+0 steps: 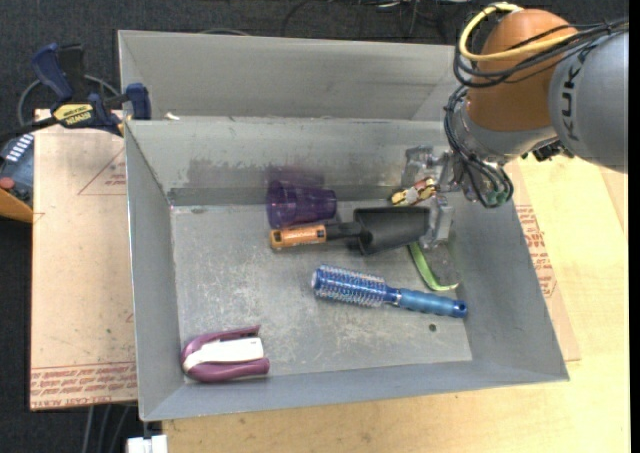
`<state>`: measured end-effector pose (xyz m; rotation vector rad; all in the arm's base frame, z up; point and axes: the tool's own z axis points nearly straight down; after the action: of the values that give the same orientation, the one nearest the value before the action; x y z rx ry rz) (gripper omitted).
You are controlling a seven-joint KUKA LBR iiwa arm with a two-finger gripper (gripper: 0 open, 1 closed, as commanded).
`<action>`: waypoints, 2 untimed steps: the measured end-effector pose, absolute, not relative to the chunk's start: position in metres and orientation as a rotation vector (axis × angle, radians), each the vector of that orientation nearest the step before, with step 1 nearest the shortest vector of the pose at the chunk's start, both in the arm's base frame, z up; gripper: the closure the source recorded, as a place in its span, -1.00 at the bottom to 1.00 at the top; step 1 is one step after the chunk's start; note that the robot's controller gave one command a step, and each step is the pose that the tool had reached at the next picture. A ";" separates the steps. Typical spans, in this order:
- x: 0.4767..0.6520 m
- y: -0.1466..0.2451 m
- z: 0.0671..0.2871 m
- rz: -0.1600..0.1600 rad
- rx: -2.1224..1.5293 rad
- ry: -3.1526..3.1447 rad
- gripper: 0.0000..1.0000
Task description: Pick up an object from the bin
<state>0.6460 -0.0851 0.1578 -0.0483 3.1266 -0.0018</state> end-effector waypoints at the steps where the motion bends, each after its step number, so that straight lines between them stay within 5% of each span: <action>1: 0.650 -0.059 0.099 0.006 0.088 3.138 -1.00; 2: 0.644 -0.065 0.070 0.002 0.188 3.120 -1.00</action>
Offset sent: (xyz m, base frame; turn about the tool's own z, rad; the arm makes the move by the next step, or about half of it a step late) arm -0.0024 0.0192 -0.0878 0.1530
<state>0.6440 -0.0648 0.0695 0.1877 3.1201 0.0017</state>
